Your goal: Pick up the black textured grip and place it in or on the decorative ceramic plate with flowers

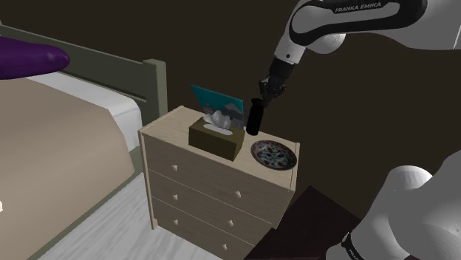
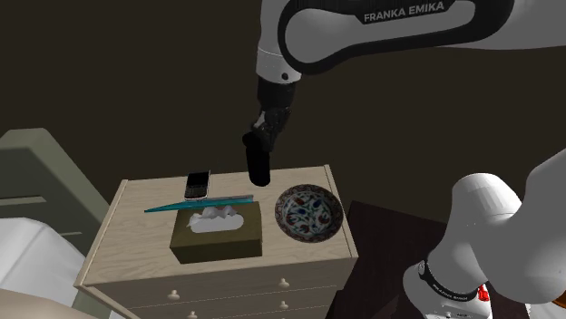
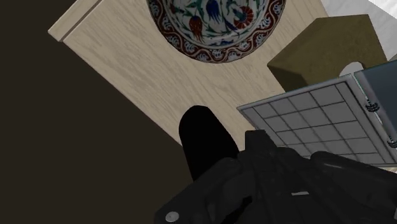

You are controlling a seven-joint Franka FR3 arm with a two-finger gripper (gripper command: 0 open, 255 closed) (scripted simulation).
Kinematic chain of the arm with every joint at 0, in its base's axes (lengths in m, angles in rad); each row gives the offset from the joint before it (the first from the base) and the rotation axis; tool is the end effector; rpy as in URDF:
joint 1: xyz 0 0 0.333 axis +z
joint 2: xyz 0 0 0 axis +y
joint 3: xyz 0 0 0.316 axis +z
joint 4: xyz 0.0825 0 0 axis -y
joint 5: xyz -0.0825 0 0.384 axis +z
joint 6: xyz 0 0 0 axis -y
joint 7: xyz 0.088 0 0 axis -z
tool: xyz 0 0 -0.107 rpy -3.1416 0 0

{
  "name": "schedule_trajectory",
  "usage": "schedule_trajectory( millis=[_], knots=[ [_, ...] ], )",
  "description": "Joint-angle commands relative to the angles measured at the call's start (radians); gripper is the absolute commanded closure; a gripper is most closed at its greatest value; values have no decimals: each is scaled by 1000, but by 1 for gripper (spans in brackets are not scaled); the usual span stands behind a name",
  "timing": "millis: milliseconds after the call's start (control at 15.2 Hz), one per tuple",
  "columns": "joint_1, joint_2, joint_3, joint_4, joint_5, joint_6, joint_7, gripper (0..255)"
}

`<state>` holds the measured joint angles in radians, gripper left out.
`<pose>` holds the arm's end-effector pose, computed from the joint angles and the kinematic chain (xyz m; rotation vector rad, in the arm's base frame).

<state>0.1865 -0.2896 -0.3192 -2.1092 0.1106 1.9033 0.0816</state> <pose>0.4762 -0.0681 0.5392 -2.9249 0.3490 -0.1065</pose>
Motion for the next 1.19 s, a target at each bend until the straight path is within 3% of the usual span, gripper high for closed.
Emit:
schedule_trajectory(
  millis=[0,198,660,1122],
  knots=[
    [0,0,0,0,0,0,0,0],
    [-8,118,-31,130,5,-83,3,0],
    [-1,129,-30,41,13,18,-2,0],
    [9,128,-39,41,11,18,-1,0]
  ],
)
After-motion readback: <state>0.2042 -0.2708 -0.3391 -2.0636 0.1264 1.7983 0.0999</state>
